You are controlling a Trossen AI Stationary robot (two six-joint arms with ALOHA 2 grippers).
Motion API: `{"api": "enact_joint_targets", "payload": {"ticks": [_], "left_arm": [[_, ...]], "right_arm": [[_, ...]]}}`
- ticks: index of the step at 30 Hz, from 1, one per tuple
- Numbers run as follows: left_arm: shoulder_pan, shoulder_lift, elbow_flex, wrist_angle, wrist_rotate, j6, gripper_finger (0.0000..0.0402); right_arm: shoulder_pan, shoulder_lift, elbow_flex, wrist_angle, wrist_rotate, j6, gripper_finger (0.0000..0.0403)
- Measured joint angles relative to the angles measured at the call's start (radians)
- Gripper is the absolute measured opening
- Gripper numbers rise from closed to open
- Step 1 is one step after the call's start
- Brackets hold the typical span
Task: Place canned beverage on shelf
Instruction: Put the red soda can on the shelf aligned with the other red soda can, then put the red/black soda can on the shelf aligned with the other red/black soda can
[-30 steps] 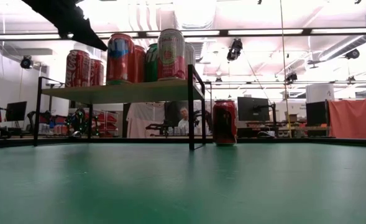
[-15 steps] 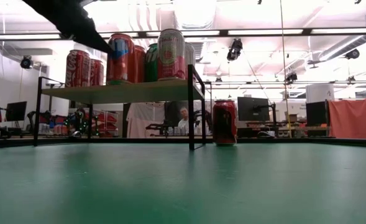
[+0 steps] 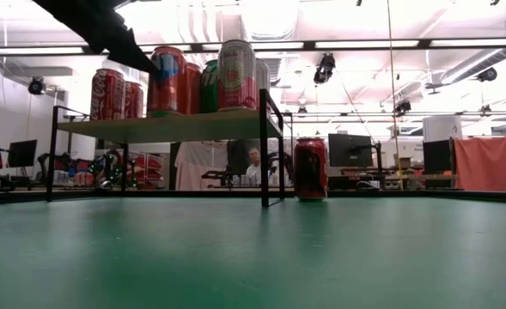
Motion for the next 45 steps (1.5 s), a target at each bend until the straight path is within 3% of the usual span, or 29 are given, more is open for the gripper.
{"api": "enact_joint_targets", "payload": {"ticks": [31,45], "left_arm": [[0.009,0.023,0.003,-0.002,-0.050,-0.038,0.0000],[-0.230,0.000,0.034,0.013,-0.048,-0.173,0.0000]], "right_arm": [[0.000,-0.003,0.000,-0.057,0.000,0.043,0.0009],[0.000,-0.049,0.000,-0.273,0.000,0.279,0.0009]]}}
